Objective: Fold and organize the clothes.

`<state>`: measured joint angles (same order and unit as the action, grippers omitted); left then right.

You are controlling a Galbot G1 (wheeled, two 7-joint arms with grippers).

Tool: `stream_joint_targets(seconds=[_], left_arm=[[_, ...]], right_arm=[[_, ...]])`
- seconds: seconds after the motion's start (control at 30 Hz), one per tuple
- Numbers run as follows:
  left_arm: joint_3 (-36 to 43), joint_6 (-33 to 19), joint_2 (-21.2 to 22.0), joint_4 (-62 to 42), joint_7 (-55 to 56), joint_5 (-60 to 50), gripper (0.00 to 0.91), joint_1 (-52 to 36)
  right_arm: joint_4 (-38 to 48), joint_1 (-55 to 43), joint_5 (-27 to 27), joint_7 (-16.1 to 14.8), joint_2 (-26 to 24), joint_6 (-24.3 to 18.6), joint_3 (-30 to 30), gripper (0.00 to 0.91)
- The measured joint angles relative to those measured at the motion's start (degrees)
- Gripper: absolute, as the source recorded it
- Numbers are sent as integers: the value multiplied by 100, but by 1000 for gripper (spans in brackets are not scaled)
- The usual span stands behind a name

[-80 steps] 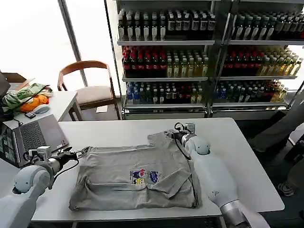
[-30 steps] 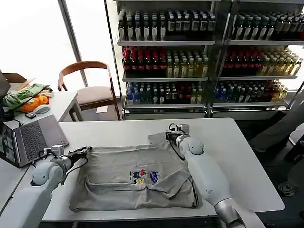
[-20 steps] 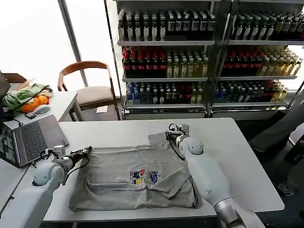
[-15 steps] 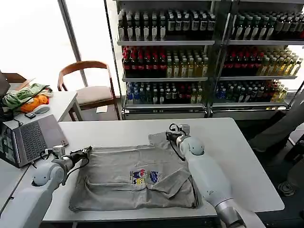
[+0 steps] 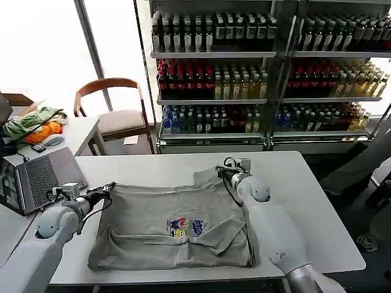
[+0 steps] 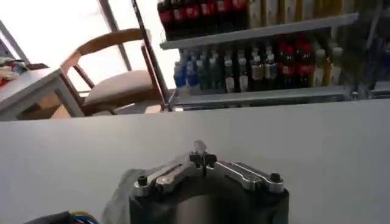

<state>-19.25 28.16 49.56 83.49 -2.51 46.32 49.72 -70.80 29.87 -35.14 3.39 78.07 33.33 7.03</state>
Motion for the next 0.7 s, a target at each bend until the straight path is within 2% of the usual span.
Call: stream_joint_targets(seconds=[0.3, 0.7], left_arm=[[-217, 6, -150, 497, 176, 178, 10, 290], [-883, 35, -317, 1497, 318, 353, 10, 1198]], right_arm=[[-969, 453, -255, 185, -316, 2, 102, 0], [-2497, 1321, -559, 399, -907, 2, 368, 0]])
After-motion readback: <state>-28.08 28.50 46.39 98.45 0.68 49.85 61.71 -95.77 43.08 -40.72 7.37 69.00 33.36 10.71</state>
